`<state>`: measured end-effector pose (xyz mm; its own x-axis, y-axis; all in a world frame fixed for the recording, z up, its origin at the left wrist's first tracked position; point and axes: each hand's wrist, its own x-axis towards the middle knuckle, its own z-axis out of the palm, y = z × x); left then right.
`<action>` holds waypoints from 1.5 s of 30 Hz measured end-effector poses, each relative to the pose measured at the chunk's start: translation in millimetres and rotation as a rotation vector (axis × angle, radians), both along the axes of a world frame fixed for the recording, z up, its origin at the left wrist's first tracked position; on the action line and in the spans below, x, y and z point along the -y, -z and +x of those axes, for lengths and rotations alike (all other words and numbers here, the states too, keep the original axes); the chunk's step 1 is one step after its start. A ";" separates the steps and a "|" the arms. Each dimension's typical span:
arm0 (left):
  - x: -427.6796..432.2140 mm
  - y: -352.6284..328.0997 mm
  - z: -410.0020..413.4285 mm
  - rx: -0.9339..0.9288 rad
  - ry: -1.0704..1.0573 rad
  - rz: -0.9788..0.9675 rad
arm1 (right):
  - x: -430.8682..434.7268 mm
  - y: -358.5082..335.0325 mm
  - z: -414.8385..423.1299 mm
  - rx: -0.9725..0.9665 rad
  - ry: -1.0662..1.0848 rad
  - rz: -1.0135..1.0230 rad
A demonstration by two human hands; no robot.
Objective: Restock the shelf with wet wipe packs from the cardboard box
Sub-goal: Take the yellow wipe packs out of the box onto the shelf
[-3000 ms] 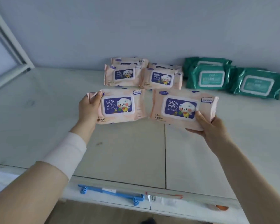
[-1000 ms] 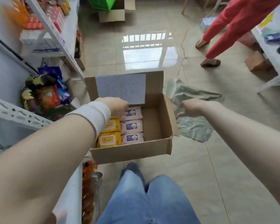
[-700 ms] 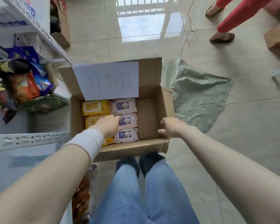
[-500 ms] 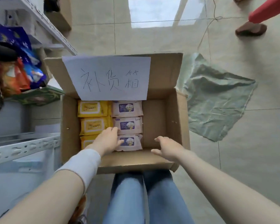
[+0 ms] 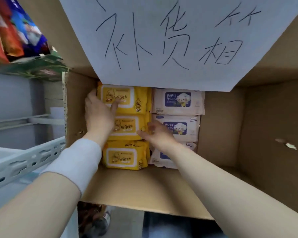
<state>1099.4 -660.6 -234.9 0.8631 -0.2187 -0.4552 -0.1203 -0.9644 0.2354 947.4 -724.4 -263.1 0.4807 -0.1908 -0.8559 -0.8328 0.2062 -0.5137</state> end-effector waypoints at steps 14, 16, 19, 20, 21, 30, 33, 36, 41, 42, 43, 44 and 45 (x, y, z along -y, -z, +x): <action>15.0 21.5 10.0 -0.284 -0.128 0.046 | -56.6 10.3 28.4 -0.177 0.375 -0.035; 13.0 19.7 10.0 -0.355 -0.212 -0.114 | -52.6 3.0 21.0 -0.158 0.409 0.022; -0.1 2.6 2.8 -0.388 -0.294 -0.291 | -42.1 -14.5 -4.8 -0.135 0.545 0.074; -7.1 -6.1 -1.5 -0.415 -0.318 -0.336 | -36.8 -23.8 -16.6 -0.136 0.574 0.071; -15.6 -16.5 -6.7 -0.442 -0.337 -0.376 | -31.6 -34.7 -30.1 -0.150 0.599 0.078; -126.5 -143.5 -112.1 -0.291 -0.571 -0.597 | -14.7 -145.2 -156.0 -0.063 0.513 0.078; -170.6 -207.8 -176.5 -0.159 -0.709 -0.755 | -22.1 -186.6 -191.2 0.110 0.325 -0.001; -212.9 -275.8 -245.5 -0.071 -0.879 -0.889 | -43.1 -242.4 -215.9 0.290 0.182 -0.029; -294.9 -381.0 -312.8 0.045 -0.998 -1.044 | -102.3 -343.3 -220.4 0.509 -0.009 0.022; -313.5 -400.6 -320.6 0.084 -1.019 -1.069 | -118.2 -362.7 -218.5 0.550 -0.054 0.032; -332.3 -419.9 -329.1 0.128 -1.034 -1.097 | -135.8 -381.8 -217.2 0.589 -0.103 0.047; -351.4 -437.4 -338.0 0.172 -1.045 -1.126 | -154.2 -401.0 -216.9 0.624 -0.151 0.066; -370.5 -453.8 -346.8 0.212 -1.056 -1.154 | -173.5 -420.4 -215.9 0.657 -0.198 0.079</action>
<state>752.6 -290.1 218.9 0.8681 0.3695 -0.3315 0.3383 0.0483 0.9398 731.5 -551.0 157.3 0.9236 0.0048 -0.3832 -0.3801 0.1396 -0.9143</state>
